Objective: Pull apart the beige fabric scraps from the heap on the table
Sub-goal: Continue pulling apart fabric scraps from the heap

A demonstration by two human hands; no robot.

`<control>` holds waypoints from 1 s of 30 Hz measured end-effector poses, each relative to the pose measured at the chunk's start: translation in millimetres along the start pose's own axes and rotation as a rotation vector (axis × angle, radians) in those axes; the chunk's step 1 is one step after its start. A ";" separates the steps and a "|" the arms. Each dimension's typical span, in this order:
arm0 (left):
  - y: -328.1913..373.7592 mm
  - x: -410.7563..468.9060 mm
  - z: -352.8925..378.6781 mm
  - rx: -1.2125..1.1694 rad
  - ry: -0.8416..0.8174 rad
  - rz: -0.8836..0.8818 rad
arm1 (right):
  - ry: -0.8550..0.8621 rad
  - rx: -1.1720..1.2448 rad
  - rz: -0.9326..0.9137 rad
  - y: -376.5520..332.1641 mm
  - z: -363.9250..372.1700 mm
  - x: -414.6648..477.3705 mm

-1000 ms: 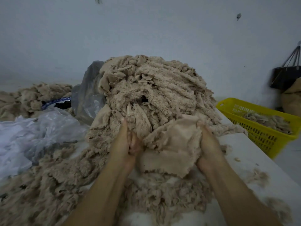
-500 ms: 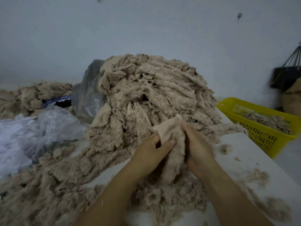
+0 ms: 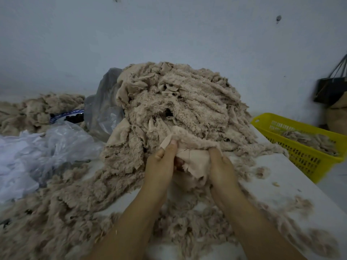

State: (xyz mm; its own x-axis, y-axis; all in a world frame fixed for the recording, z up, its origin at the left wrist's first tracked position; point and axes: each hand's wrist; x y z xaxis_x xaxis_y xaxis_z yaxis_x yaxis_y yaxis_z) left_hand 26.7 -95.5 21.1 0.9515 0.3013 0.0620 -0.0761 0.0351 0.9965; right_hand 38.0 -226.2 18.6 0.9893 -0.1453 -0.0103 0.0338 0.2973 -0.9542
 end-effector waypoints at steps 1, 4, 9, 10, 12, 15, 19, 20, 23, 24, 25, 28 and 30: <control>-0.3 -0.2 1.0 -0.014 0.025 -0.008 | 0.041 -0.008 0.029 -2.2 -0.1 0.5; -1.7 0.3 -0.4 -0.031 0.099 -0.013 | 0.089 -0.054 0.063 -6.7 -0.1 1.0; -1.8 2.0 0.7 -0.186 -0.063 -0.067 | 0.101 0.025 0.098 -11.4 -4.2 3.8; 0.3 2.6 1.7 -0.278 -0.139 -0.110 | 0.079 0.018 0.083 -10.7 -5.0 3.7; 5.2 1.9 1.7 -0.409 -0.264 -0.188 | 0.005 -0.055 0.037 -8.2 -4.6 1.2; 7.7 -0.8 -2.2 -0.450 -0.404 -0.240 | -0.174 -0.095 -0.016 -1.2 -3.1 -3.3; 9.2 -1.2 -5.0 -0.232 -0.329 -0.230 | -0.399 -0.137 -0.035 -1.3 -2.5 -10.7; 8.4 0.4 -5.1 -0.211 -0.250 -0.231 | -0.414 -0.162 -0.052 -0.8 -2.2 -11.5; 8.6 9.6 -10.1 -0.402 -0.017 -0.289 | -0.373 -0.176 -0.077 -2.0 -0.4 -13.3; 8.8 12.8 -16.6 -0.478 0.030 -0.289 | -0.348 -0.120 -0.054 -5.9 -2.3 -12.9; 7.8 17.3 -26.1 -0.555 0.058 -0.276 | -0.316 -0.058 -0.022 -10.4 -5.5 -11.0; 6.4 31.0 -54.9 -0.770 0.143 -0.262 | -0.088 0.088 0.013 -22.5 -26.6 5.6; 8.0 28.9 -55.1 -0.832 0.126 -0.260 | 0.013 0.053 0.045 -20.6 -37.0 16.8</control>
State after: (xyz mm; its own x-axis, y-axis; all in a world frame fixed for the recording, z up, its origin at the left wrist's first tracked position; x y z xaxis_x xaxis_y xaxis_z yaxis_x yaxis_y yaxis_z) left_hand 37.2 -34.0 27.7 0.9327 0.2882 -0.2169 -0.1006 0.7854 0.6107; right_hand 48.7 -269.7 27.0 0.9880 -0.1434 -0.0567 -0.0024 0.3535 -0.9354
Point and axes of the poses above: each hand's wrist, its own x-axis towards the middle knuckle, its own z-axis out of the palm, y = z × x, and after that the axes turned 7 degrees about x, right-handed
